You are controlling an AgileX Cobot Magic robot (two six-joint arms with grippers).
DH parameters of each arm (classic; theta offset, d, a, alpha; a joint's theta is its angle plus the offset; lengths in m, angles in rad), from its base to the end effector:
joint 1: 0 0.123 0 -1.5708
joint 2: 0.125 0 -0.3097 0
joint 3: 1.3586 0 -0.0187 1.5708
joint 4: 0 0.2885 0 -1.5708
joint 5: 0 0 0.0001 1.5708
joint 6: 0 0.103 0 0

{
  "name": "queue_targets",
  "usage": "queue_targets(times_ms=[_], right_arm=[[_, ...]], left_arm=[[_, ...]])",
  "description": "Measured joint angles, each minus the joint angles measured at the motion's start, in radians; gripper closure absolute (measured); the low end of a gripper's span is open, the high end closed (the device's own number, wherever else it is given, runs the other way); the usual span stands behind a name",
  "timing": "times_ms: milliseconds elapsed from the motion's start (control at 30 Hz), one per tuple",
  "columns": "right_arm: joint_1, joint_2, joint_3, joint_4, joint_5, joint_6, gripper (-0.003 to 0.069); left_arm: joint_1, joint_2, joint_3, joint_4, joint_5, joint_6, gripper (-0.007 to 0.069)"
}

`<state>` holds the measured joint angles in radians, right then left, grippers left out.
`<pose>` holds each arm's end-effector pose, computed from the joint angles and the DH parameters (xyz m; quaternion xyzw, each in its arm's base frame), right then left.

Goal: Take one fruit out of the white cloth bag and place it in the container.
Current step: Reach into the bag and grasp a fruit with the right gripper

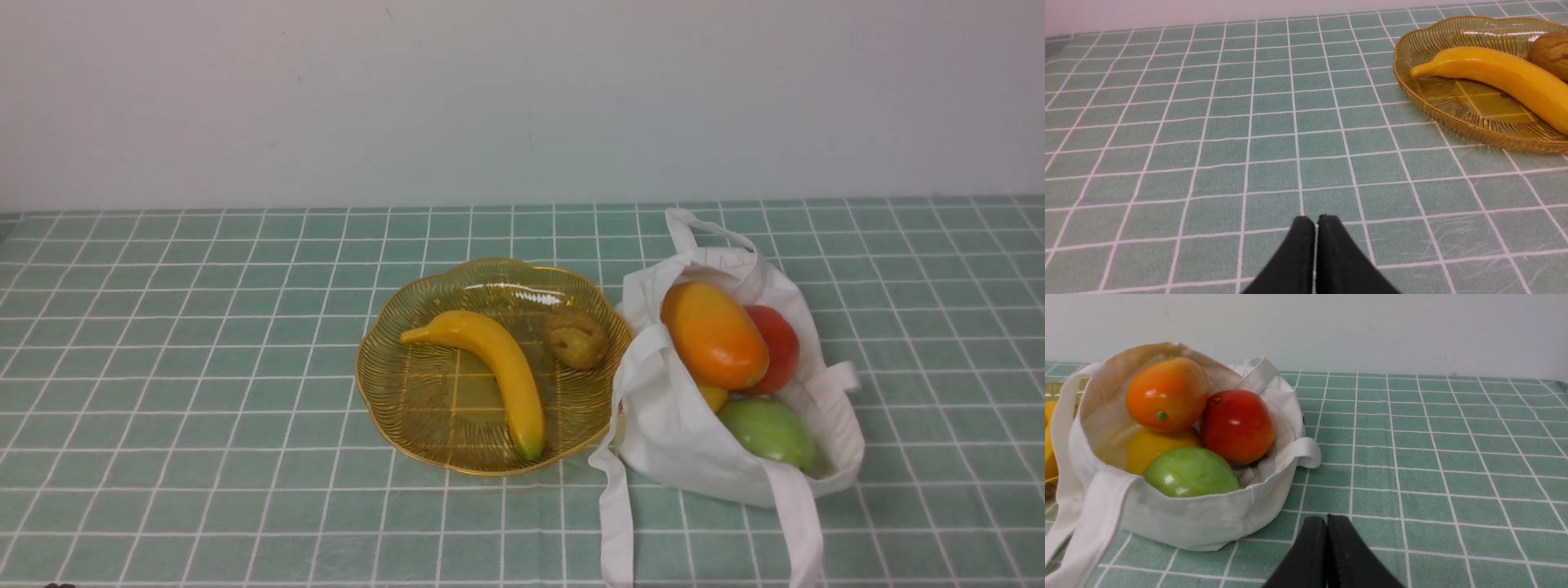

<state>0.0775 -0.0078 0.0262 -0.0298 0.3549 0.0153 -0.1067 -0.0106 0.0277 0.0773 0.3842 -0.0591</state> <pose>0.0776 0.0050 0.1686 -0.0330 0.8000 0.0153 0.5989 0.0766 -0.0052 0.1654 0.0397 0.8077 -0.0160 0.5881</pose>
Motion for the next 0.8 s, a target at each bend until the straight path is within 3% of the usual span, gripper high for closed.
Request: queue_targets(times_ms=[100,300,433,667,800], right_arm=[[0.0,0.0,0.001,0.03,-0.019,0.027,0.0673],[0.0,0.0,0.003,0.405,-0.153,0.206,0.0673],[0.0,0.0,0.003,0.577,-0.19,0.236,0.0673],[0.0,0.0,0.003,0.686,-0.232,0.239,0.0673],[0.0,0.0,-0.069,0.648,-0.274,0.126,0.0673]], left_arm=[[0.0,0.0,0.0,0.0,0.0,0.0,0.0632],[0.0,0.0,0.0,0.0,0.0,0.0,0.0632],[0.0,0.0,0.0,0.0,0.0,0.0,0.0632],[0.0,0.0,0.0,0.0,0.0,0.0,0.0632],[0.0,0.0,0.0,0.0,0.0,0.0,0.0632]])
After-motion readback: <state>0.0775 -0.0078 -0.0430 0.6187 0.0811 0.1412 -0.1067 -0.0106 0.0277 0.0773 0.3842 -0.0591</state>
